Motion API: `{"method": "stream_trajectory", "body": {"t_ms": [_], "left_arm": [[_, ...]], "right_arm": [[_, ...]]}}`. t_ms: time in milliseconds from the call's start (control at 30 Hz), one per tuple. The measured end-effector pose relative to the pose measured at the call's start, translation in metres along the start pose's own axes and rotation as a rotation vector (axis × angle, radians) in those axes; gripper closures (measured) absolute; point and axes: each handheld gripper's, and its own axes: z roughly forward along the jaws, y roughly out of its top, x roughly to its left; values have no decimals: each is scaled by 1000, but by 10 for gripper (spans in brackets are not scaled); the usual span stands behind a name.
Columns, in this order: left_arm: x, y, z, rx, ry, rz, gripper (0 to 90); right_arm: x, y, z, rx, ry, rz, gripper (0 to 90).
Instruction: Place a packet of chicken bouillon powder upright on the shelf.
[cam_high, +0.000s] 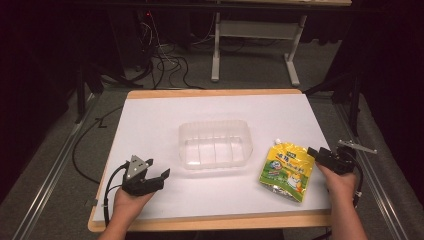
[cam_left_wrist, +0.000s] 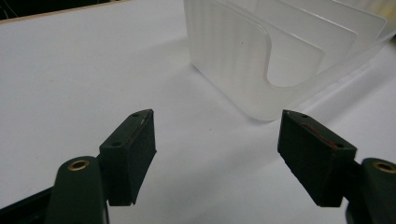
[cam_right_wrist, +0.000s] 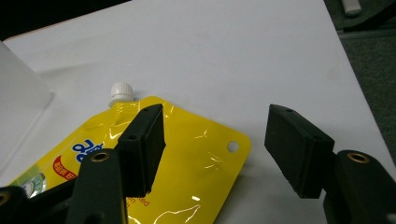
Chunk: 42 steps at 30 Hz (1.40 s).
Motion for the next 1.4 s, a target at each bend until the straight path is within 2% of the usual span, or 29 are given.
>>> {"method": "stream_trajectory", "body": {"t_ms": [200,433,600,700,967,1233,1400], "left_arm": [[1,-2,-2,2,5,-5,282],[-1,-3,-3,2,5,-5,282],[-1,-3,-2,4,1,-7,282],[-1,-3,-2,3,1,-6,282],[0,-3,-1,8,2,-3,282],[0,-3,1,10,3,0,282],[-2,-3,1,10,-1,1,282]], "right_arm": [[-8,1,6,29,17,52,399],[-9,0,13,54,43,60,423],[-11,-1,14,80,65,87,455],[-9,-2,15,83,76,75,476],[-9,-4,9,42,115,73,535],[-4,-6,-2,-20,189,63,600],[1,-8,-5,-8,211,50,614]]}}
